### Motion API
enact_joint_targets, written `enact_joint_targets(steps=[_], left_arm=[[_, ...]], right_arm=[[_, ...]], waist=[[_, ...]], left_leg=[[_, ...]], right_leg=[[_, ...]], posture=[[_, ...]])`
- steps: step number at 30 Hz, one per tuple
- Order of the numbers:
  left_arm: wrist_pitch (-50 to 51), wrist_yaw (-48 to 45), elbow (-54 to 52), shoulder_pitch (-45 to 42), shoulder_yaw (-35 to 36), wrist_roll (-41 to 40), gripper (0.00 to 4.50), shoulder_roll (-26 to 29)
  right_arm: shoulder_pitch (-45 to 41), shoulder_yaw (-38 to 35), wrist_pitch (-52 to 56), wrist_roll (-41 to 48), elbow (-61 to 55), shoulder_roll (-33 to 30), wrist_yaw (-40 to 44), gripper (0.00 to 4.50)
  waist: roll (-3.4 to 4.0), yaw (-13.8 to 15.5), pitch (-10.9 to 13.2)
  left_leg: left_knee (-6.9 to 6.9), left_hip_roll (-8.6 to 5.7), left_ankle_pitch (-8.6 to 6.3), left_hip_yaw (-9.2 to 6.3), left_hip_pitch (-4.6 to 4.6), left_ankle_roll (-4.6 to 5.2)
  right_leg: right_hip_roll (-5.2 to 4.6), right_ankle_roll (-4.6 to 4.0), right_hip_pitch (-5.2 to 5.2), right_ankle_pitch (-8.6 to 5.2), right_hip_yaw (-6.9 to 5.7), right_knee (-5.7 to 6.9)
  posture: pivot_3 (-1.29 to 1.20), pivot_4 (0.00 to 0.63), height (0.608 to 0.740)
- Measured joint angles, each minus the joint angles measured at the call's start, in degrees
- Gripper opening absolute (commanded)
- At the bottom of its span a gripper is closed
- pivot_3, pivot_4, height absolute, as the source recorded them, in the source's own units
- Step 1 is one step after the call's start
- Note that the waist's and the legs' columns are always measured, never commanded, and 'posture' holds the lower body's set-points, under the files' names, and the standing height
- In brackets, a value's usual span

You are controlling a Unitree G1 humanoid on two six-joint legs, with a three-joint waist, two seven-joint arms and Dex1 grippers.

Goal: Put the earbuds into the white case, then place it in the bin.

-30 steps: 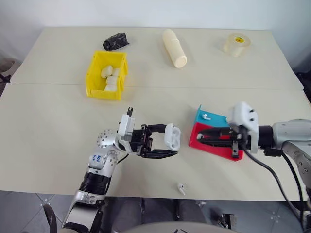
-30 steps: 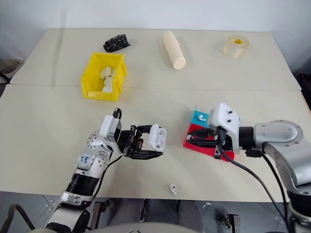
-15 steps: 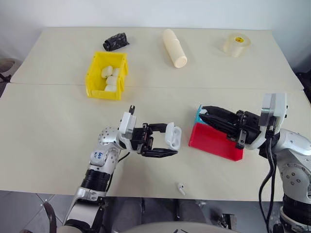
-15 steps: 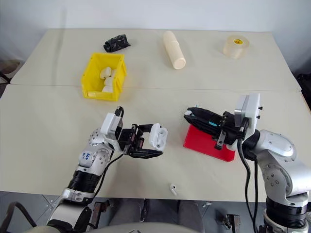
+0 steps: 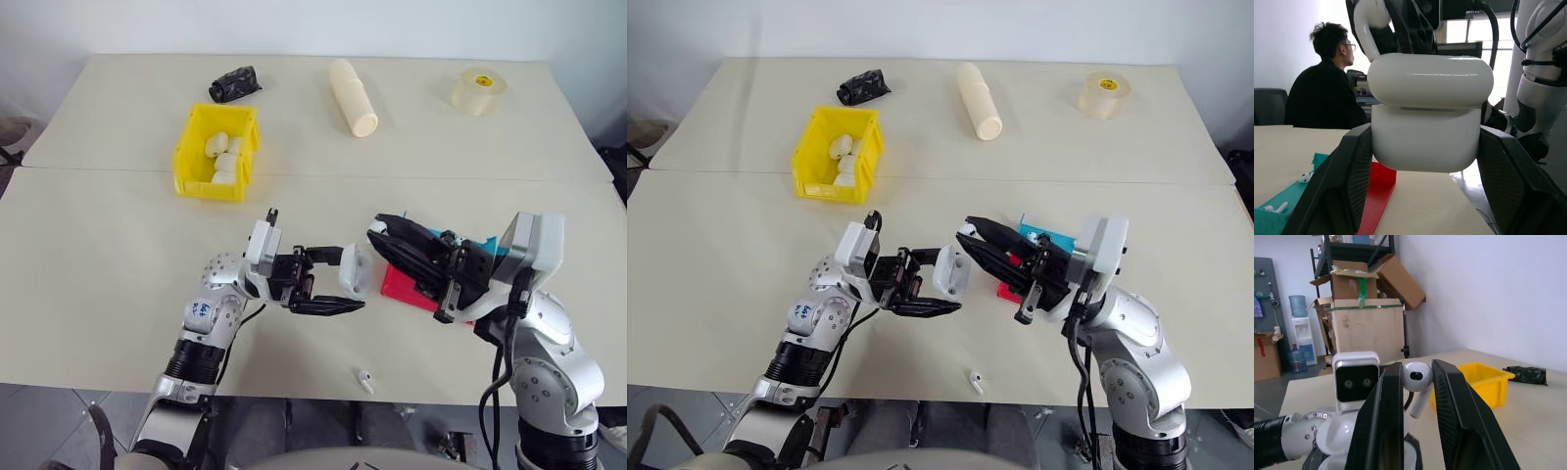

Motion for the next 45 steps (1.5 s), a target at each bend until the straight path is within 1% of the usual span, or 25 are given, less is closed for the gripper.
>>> enact_joint_targets(steps=[10, 23, 25, 30, 35, 36, 38, 40, 43, 45], left_arm=[[1.5, 1.66, -0.37, -0.43, 0.15, -0.68, 2.8, -0.99], [1.85, 1.48, -0.39, -0.4, -0.04, -0.62, 2.8, 0.12], [1.84, 1.39, -0.39, -0.4, -0.18, -0.61, 2.8, 0.11], [1.77, 1.3, -0.39, -0.38, -0.03, -0.61, 2.8, 0.1], [1.58, 1.53, -0.38, -0.39, -0.15, -0.55, 2.8, -0.37], [1.51, 1.52, -0.38, -0.39, -0.2, -0.48, 2.8, -0.38], [1.06, 1.68, -0.36, -0.39, -0.21, -0.39, 2.8, -0.51], [0.34, 1.85, -0.31, -0.34, -0.04, -0.22, 2.8, -0.08], [-1.46, 2.2, 0.08, 0.72, 0.35, 1.17, 2.8, 1.43], [-2.37, 2.91, 0.49, 1.26, 0.6, 2.27, 2.8, 1.88]], right_arm=[[4.1, 3.31, -5.68, -3.38, 2.32, 0.02, 1.3, 0.48], [4.53, 5.83, -12.5, -6.09, 5.62, -0.55, 3.12, 0.48], [4.5, 5.96, -11.76, -5.0, 5.71, -0.99, 3.28, 1.22], [4.27, 5.73, -11.02, -3.54, 5.88, -2.21, 3.42, 2.71], [3.65, 5.35, -10.62, -2.57, 5.77, -3.18, 3.4, 4.32], [3.67, 4.89, -10.47, -2.45, 5.64, -3.89, 3.28, 4.46], [4.28, 3.04, -9.34, -1.38, 4.92, -6.36, 3.36, 4.46], [6.08, -0.53, -7.52, 0.23, 4.14, -10.78, 3.72, 4.46], [12.35, -11.96, -6.68, 2.79, 4.3, -17.16, 6.18, 4.46], [16.35, -17.95, -7.18, 3.18, 5.33, -19.5, 8.82, 4.46]], waist=[[0.0, 0.0, 0.0], [0.0, -0.02, 0.0], [0.0, -0.01, 0.0], [0.0, 0.0, 0.0], [0.0, 0.01, 0.0], [0.0, 0.01, 0.0], [0.0, 0.08, 0.0], [-0.01, 0.31, 0.0], [-0.01, 0.37, 0.01], [-0.01, 0.35, 0.01]], left_leg=[[-0.01, 0.01, 0.0, 0.0, 0.01, 0.0], [-0.01, 0.02, 0.0, 0.01, 0.01, 0.0], [0.0, 0.02, 0.0, 0.01, 0.01, 0.0], [-0.01, 0.02, 0.0, 0.0, 0.01, 0.0], [-0.01, 0.02, 0.0, 0.0, 0.01, 0.0], [-0.01, 0.01, 0.0, 0.0, 0.01, 0.0], [0.0, 0.0, 0.0, 0.01, 0.01, 0.0], [0.0, -0.02, 0.0, -0.01, 0.01, 0.0], [-0.03, -0.04, -0.01, 0.02, 0.02, 0.03], [-0.04, -0.03, -0.01, 0.05, 0.03, 0.03]], right_leg=[[0.02, 0.0, 0.01, 0.0, 0.01, 0.0], [0.04, 0.0, 0.01, 0.0, 0.01, -0.01], [0.04, 0.0, 0.01, 0.0, 0.01, -0.01], [0.04, 0.0, 0.02, 0.0, 0.01, -0.02], [0.04, 0.0, 0.02, 0.0, 0.01, -0.02], [0.03, 0.0, 0.02, 0.0, 0.01, -0.02], [0.02, 0.0, 0.02, 0.0, 0.02, -0.02], [0.0, 0.0, 0.08, 0.0, 0.0, -0.06], [-0.01, 0.0, 0.12, 0.0, 0.0, -0.12], [0.05, 0.0, 0.12, 0.0, 0.0, -0.12]], posture=[[0.0, 0.15, 0.74], [0.0, 0.15, 0.74], [0.0, 0.15, 0.74], [0.0, 0.15, 0.74], [0.0, 0.15, 0.74], [0.0, 0.15, 0.74], [0.0, 0.15, 0.74], [0.0, 0.15, 0.74], [0.0, 0.15, 0.74], [0.0, 0.15, 0.74]])
